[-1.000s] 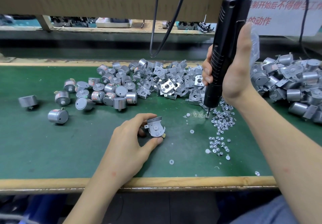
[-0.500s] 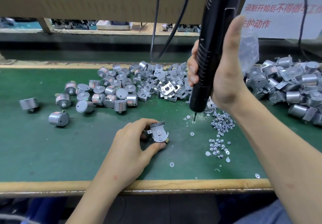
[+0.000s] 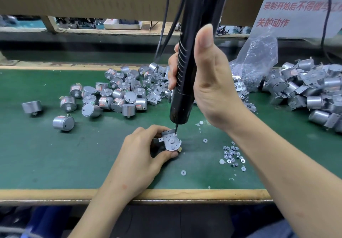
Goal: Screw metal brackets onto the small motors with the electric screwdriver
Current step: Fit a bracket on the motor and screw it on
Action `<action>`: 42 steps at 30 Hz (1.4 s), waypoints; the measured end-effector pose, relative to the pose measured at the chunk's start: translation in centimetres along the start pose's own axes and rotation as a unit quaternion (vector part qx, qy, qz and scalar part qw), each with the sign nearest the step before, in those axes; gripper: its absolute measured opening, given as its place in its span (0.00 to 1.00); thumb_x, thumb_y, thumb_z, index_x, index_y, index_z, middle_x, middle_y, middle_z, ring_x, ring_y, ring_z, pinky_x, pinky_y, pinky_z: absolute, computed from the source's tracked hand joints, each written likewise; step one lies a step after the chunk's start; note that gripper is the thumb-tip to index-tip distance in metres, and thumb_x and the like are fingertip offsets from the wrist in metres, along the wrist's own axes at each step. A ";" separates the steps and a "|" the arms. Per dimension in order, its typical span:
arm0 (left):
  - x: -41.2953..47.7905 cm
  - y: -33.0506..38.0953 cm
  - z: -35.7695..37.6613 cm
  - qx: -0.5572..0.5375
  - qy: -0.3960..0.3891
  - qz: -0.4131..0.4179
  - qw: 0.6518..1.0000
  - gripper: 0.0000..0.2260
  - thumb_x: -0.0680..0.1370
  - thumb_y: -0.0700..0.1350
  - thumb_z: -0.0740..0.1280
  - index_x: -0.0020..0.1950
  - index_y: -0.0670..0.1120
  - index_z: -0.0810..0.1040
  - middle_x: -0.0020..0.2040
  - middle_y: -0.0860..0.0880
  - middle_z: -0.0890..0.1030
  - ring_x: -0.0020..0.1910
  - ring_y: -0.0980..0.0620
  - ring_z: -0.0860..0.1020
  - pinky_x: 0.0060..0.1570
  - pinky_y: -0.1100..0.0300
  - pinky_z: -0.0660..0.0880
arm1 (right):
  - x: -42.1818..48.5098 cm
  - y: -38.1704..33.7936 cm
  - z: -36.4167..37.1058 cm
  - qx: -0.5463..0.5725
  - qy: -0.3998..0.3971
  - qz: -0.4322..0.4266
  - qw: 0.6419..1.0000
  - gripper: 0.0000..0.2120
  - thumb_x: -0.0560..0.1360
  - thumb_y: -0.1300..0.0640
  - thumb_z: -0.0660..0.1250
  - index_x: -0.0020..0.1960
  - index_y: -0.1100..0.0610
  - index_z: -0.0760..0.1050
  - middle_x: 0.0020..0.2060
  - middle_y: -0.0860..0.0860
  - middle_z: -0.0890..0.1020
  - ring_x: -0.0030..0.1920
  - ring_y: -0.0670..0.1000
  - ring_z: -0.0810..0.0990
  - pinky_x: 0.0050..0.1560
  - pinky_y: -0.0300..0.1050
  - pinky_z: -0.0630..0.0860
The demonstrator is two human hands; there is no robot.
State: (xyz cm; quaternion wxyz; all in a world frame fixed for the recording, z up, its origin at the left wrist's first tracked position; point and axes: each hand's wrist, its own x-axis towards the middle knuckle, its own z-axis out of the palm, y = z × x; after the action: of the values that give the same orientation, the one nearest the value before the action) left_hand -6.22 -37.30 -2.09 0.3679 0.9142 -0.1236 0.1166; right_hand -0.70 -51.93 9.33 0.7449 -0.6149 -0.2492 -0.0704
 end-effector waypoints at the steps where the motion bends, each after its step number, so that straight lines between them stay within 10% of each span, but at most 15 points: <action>1: 0.0 0.0 0.0 0.002 0.000 -0.003 1.000 0.18 0.68 0.55 0.78 0.54 0.65 0.76 0.41 0.56 0.77 0.44 0.62 0.73 0.43 0.74 0.65 | 0.0 0.0 0.1 0.001 0.001 0.000 1.000 0.36 0.62 0.30 0.60 0.50 0.62 0.69 0.32 0.53 0.74 0.31 0.52 0.74 0.37 0.46 0.74; 42: 0.0 0.9 0.2 0.048 0.013 0.019 0.999 0.18 0.71 0.53 0.76 0.59 0.55 0.77 0.43 0.69 0.70 0.48 0.57 0.73 0.47 0.64 0.67 | -0.7 2.1 1.2 -0.026 0.033 -0.068 0.997 0.22 0.72 0.35 0.61 0.45 0.55 0.66 0.30 0.48 0.74 0.28 0.51 0.73 0.33 0.46 0.73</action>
State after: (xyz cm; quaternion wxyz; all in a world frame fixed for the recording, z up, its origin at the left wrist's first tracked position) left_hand -6.51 -38.10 -1.67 0.3226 0.9268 -0.1302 0.1414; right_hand -0.79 -50.42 7.33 0.7299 -0.6132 -0.2637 -0.1472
